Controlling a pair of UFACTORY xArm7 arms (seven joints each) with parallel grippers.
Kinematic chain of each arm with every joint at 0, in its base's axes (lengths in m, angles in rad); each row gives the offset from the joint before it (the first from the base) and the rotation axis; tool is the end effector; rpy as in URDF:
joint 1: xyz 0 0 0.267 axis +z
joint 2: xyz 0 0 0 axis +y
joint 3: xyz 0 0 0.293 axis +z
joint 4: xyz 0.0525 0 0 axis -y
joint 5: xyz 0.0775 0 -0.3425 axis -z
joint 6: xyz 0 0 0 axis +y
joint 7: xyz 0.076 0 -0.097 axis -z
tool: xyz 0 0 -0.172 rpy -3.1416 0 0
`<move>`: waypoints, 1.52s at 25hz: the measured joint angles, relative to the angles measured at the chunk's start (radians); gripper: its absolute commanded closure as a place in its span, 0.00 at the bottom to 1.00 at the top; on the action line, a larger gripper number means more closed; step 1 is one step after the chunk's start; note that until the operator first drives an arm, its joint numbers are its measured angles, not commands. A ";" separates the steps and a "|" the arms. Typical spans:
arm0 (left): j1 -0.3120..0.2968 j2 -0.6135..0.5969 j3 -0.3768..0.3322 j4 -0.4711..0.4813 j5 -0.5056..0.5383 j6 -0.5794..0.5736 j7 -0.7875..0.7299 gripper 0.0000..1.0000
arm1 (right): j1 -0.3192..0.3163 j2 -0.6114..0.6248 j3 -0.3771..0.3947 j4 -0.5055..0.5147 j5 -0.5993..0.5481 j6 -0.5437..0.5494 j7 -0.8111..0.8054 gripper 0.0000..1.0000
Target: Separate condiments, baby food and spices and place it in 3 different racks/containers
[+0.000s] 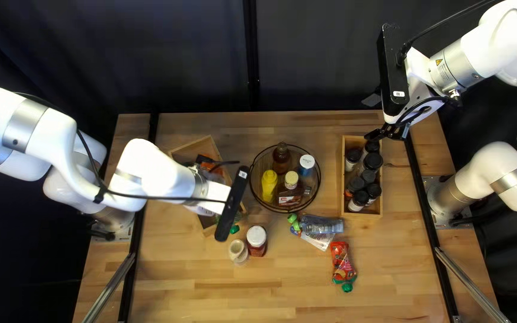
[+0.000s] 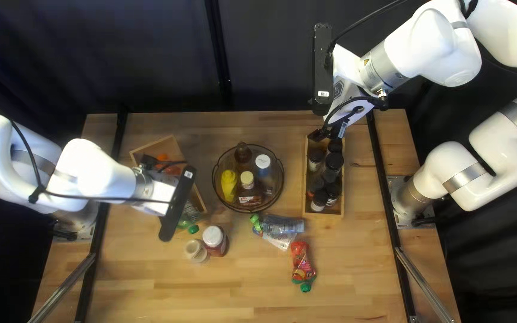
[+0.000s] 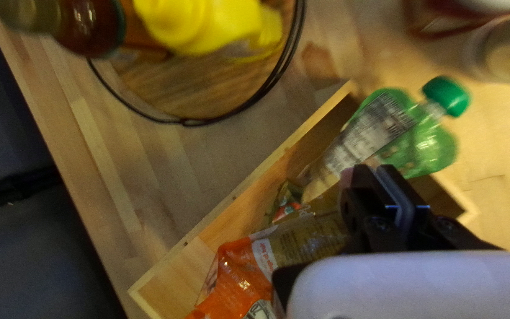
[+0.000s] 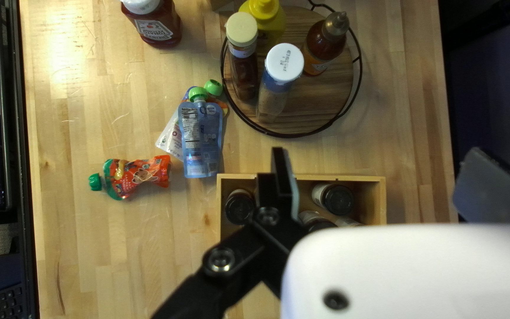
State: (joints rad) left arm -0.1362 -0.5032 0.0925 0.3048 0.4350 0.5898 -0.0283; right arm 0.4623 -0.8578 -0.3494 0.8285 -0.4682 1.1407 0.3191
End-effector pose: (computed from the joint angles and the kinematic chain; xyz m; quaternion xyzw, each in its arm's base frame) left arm 0.3447 0.0112 0.1259 -0.9713 0.1760 -0.1139 0.1124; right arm 0.3731 -0.0535 0.4056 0.9618 -0.0365 0.2693 0.0321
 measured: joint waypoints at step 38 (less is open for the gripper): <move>-0.262 0.303 -0.111 0.549 -0.306 0.323 -0.027 0.00 | 0.000 0.000 0.000 0.000 0.000 0.000 0.000 0.00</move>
State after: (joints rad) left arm -0.3985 -0.2002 -0.0186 0.8536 0.1289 0.9125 -0.0555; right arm 0.4623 -0.8578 -0.3494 0.8285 -0.4682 1.1407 0.3191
